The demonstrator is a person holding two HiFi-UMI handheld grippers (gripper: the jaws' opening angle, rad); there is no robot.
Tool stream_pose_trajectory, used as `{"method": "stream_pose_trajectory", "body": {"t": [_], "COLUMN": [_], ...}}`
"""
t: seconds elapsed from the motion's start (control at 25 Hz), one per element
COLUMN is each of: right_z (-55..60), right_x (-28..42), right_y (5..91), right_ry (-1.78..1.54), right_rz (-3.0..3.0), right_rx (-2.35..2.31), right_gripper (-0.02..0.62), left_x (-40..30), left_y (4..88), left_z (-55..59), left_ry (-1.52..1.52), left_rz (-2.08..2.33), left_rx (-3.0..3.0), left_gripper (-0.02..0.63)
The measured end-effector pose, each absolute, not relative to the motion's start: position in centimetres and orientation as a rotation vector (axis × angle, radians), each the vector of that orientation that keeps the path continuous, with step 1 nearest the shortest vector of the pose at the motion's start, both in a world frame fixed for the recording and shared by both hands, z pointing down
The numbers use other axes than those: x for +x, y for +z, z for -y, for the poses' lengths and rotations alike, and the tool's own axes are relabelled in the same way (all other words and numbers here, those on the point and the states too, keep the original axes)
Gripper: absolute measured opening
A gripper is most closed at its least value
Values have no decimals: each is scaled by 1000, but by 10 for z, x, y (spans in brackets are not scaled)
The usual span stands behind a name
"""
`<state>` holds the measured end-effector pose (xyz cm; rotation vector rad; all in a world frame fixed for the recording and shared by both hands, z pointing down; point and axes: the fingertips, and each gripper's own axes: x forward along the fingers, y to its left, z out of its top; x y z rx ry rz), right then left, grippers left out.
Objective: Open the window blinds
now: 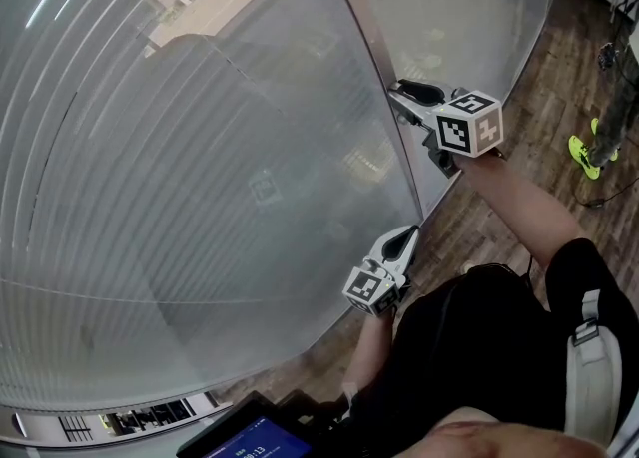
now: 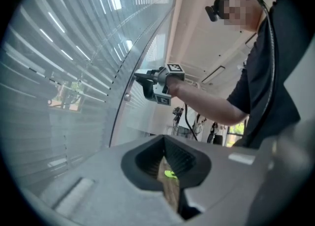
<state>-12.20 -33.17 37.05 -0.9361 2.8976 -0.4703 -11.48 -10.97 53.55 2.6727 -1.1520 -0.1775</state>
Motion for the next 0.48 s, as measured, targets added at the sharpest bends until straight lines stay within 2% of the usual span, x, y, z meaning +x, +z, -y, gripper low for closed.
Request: {"method": "stream_pose_trajectory", "body": {"t": [0.28,0.48], "right_z": [332,328], "right_x": [-122,-128], "right_y": [370,372], "right_ry": [-455,-215], "right_rz": [-2899,-3010], "right_rx": [-945,-966], "right_gripper": [126,143], "left_x": [-114,-111], "left_y": [535,541], "left_z": [110,109], "left_ry": [-175,-161], "left_rz": [1148,1137], "left_rx": [2675,2666], "left_gripper": [2,2]}}
